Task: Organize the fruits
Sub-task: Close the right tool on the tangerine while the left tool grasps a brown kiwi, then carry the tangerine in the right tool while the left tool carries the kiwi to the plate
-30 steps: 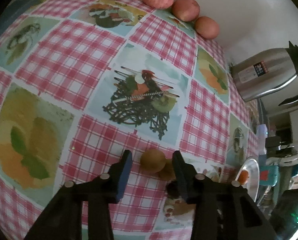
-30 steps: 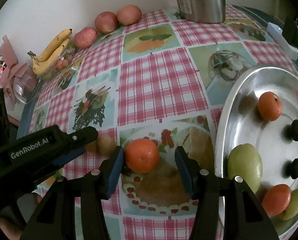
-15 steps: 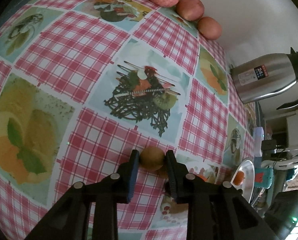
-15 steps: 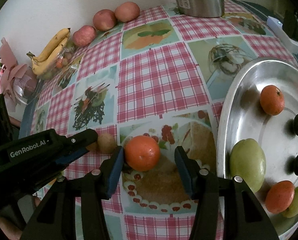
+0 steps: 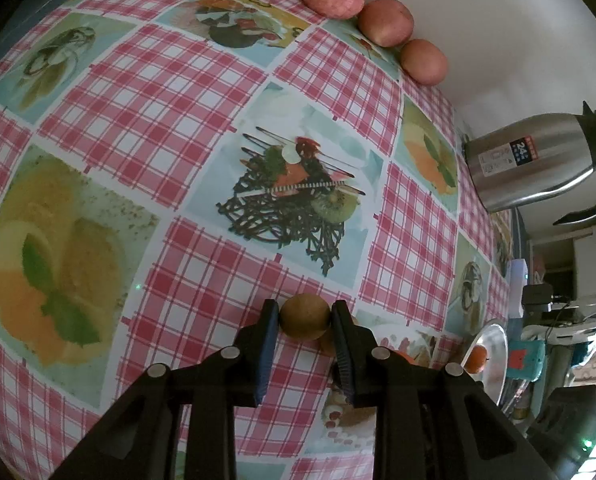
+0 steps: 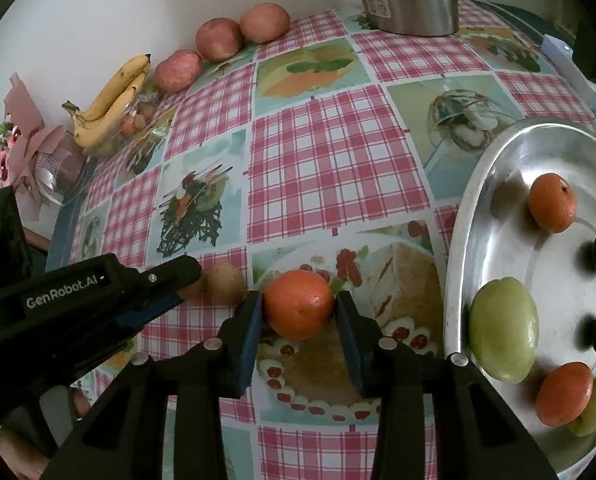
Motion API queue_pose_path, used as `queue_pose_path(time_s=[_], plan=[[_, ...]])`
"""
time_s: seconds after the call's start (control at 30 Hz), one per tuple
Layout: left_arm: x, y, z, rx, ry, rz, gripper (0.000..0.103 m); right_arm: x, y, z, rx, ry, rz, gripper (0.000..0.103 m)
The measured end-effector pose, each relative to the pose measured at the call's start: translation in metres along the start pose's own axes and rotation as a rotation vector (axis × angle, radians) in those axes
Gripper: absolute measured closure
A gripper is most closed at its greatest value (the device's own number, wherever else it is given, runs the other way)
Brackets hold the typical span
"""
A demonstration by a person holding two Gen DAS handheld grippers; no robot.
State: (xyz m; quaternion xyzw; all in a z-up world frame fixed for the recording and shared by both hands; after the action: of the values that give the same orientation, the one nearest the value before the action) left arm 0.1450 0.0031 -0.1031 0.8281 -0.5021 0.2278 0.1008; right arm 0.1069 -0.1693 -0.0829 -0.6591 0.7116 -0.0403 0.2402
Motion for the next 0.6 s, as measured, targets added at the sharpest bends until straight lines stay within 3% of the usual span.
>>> queue_pose_path(time_s=[0.6], plan=[[-0.001, -0.005, -0.016, 0.043, -0.001, -0.003, 0.074, 0.0, -0.001, -0.011, 0.025, 0.021, -0.01, 0.065]])
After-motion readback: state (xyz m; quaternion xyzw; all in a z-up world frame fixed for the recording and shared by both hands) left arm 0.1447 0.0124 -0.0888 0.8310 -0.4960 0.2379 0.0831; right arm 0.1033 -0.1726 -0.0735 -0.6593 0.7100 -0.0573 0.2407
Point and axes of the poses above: each gripper's, at about its wrist camera, not at the fingertips, and z roughly the way its jaws point, x to its right, y to its underside, the point moved 2 cm from there along z, roughly the way its jaws point, and after that the axes turned 9 degrees about -z, right-handed, at the moved point
